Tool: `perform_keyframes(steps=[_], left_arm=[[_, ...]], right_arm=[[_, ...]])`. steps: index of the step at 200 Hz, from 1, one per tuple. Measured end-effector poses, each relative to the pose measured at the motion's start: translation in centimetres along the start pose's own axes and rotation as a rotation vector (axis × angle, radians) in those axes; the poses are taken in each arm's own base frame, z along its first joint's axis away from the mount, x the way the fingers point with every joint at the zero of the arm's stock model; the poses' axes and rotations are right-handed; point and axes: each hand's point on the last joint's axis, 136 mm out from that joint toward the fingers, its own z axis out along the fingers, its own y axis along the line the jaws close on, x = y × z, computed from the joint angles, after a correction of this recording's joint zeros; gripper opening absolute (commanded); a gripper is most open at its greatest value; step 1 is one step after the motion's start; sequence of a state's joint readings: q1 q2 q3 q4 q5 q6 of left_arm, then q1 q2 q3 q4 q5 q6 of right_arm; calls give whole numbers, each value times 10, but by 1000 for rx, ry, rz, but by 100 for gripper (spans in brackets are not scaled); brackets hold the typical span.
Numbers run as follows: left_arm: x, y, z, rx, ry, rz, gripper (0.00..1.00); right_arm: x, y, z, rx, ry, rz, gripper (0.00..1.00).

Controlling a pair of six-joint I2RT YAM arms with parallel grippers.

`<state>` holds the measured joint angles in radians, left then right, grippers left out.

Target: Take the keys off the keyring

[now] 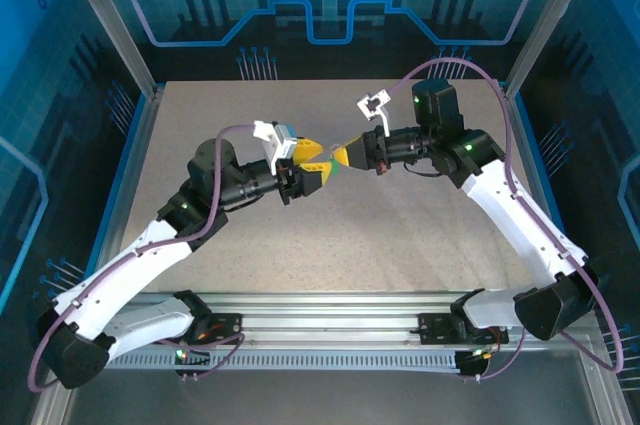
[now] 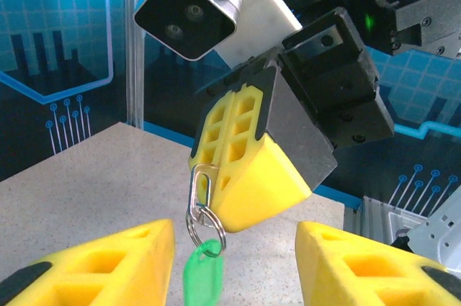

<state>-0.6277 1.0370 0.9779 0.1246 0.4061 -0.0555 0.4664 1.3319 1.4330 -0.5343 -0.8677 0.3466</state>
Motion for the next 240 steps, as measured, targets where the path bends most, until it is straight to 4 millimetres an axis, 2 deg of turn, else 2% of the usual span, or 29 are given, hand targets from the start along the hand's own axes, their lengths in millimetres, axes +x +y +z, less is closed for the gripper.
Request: perform_keyframes(steps=[51,86,132,149,160,240], left_arm=[[9,3,7,18,52,-66,38],[7,4,8,17,62,-84,33],[6,7,12,16,73,-88,19],[7,8,12,12,79,-95,10],[7,9,11,10,81,-97,0],[6,9,7,7,65,-84,0]], right_arm=[[0,0,0,0,0,0,0],[1,1,1,-4,3,-2,0],[1,2,2,-5,6,-9,0],[1,2,2,-2,5,-14,0],[1,1,2,1,4,-17,0],[1,3,2,-7,5,-10,0]])
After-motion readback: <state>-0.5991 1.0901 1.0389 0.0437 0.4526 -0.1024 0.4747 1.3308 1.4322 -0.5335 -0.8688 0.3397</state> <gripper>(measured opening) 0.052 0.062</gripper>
